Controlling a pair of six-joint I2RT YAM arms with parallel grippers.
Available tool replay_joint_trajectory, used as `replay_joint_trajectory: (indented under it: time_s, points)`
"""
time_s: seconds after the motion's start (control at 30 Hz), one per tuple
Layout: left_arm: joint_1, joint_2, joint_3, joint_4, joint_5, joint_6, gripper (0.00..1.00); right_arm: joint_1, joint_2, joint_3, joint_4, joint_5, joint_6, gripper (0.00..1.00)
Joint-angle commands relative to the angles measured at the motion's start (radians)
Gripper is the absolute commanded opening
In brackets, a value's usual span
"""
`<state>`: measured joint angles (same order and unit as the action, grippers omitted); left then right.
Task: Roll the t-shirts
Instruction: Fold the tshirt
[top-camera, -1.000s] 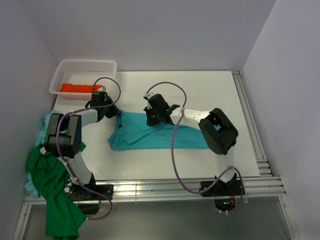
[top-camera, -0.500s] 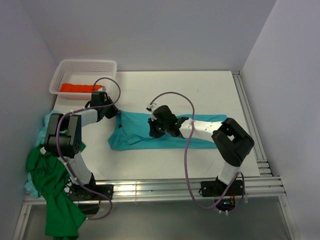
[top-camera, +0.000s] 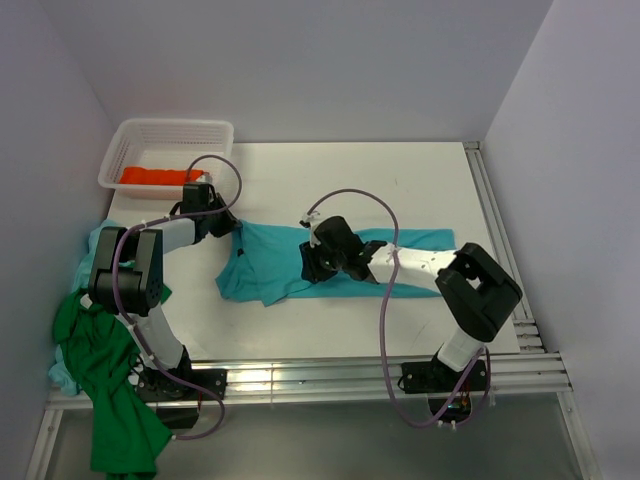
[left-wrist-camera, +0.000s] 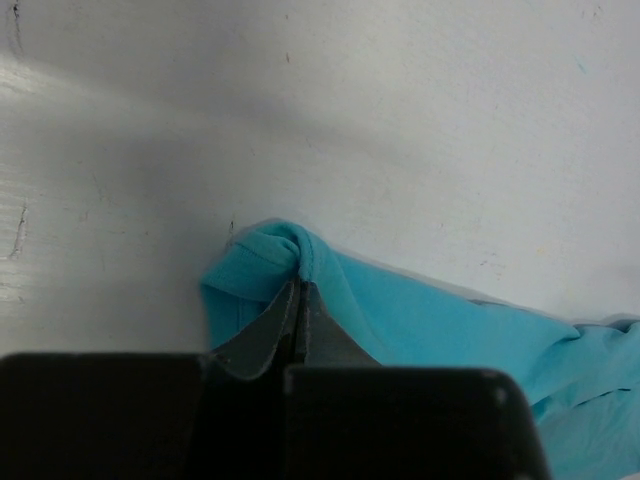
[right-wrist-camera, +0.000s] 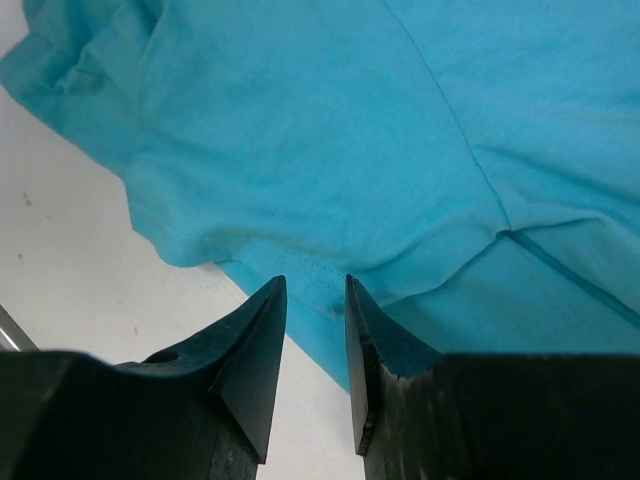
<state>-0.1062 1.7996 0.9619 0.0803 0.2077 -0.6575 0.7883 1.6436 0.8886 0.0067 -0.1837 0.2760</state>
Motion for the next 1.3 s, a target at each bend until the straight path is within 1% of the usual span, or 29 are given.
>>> replay_joint_trajectory:
  time_s: [0.0, 0.03, 0.13, 0.27, 0.3, 0.4, 0.5, 0.67, 0.77, 0.83, 0.9, 0.93, 1.0, 1.03, 1.1, 1.13, 1.17, 1.2, 1.27]
  points:
    - [0.002, -0.035, 0.031, -0.011, -0.011, 0.025, 0.00, 0.003, -0.024, 0.071, 0.027, 0.009, 0.005, 0.37]
    - [0.002, -0.036, 0.032, -0.016, -0.011, 0.027, 0.00, 0.003, -0.012, 0.093, 0.012, 0.045, 0.005, 0.36]
    - [0.002, -0.034, 0.041, -0.025, -0.021, 0.032, 0.00, 0.002, 0.047, 0.188, -0.050, 0.069, -0.007, 0.32]
    - [0.002, -0.025, 0.054, -0.030, -0.021, 0.032, 0.00, 0.002, 0.110, 0.222, -0.100, 0.113, 0.003, 0.28]
    - [0.002, -0.020, 0.060, -0.030, -0.019, 0.033, 0.00, 0.000, 0.122, 0.219, -0.103, 0.115, 0.003, 0.25]
    - [0.002, -0.010, 0.081, -0.040, -0.019, 0.038, 0.00, 0.003, 0.116, 0.182, -0.123, 0.148, 0.002, 0.22]
    - [0.002, 0.003, 0.098, -0.051, -0.014, 0.044, 0.00, 0.000, 0.075, 0.102, -0.126, 0.203, 0.005, 0.20]
    - [0.002, 0.021, 0.115, -0.059, -0.013, 0.045, 0.00, 0.002, 0.009, -0.003, -0.140, 0.245, 0.026, 0.19]
    - [0.002, 0.032, 0.127, -0.066, -0.019, 0.048, 0.00, 0.002, -0.051, -0.030, -0.161, 0.300, 0.054, 0.19]
    - [0.002, 0.038, 0.130, -0.066, -0.021, 0.048, 0.00, 0.000, -0.105, -0.033, -0.178, 0.343, 0.069, 0.22]
    - [0.002, 0.049, 0.135, -0.070, -0.025, 0.052, 0.00, -0.007, -0.154, -0.019, -0.233, 0.389, 0.100, 0.26]
    - [0.002, 0.052, 0.139, -0.071, -0.027, 0.052, 0.00, -0.011, -0.168, -0.013, -0.260, 0.456, 0.115, 0.27]
    - [0.002, 0.066, 0.146, -0.073, -0.036, 0.053, 0.00, -0.026, -0.197, -0.001, -0.348, 0.524, 0.159, 0.32]
    - [0.002, 0.069, 0.149, -0.073, -0.037, 0.053, 0.00, -0.041, -0.203, -0.002, -0.379, 0.552, 0.211, 0.32]
    - [0.002, 0.083, 0.156, -0.071, -0.037, 0.049, 0.00, -0.125, -0.228, -0.019, -0.428, 0.557, 0.255, 0.29]
    - [0.002, 0.086, 0.159, -0.070, -0.036, 0.050, 0.00, -0.162, -0.238, -0.054, -0.430, 0.544, 0.296, 0.28]
    - [0.002, 0.093, 0.170, -0.068, -0.030, 0.047, 0.00, -0.243, -0.249, -0.075, -0.427, 0.530, 0.317, 0.24]
    - [0.002, 0.105, 0.178, -0.071, -0.025, 0.047, 0.00, -0.283, -0.272, -0.120, -0.421, 0.500, 0.331, 0.22]
    - [0.002, 0.121, 0.201, -0.077, -0.024, 0.050, 0.00, -0.360, -0.289, -0.152, -0.422, 0.507, 0.365, 0.19]
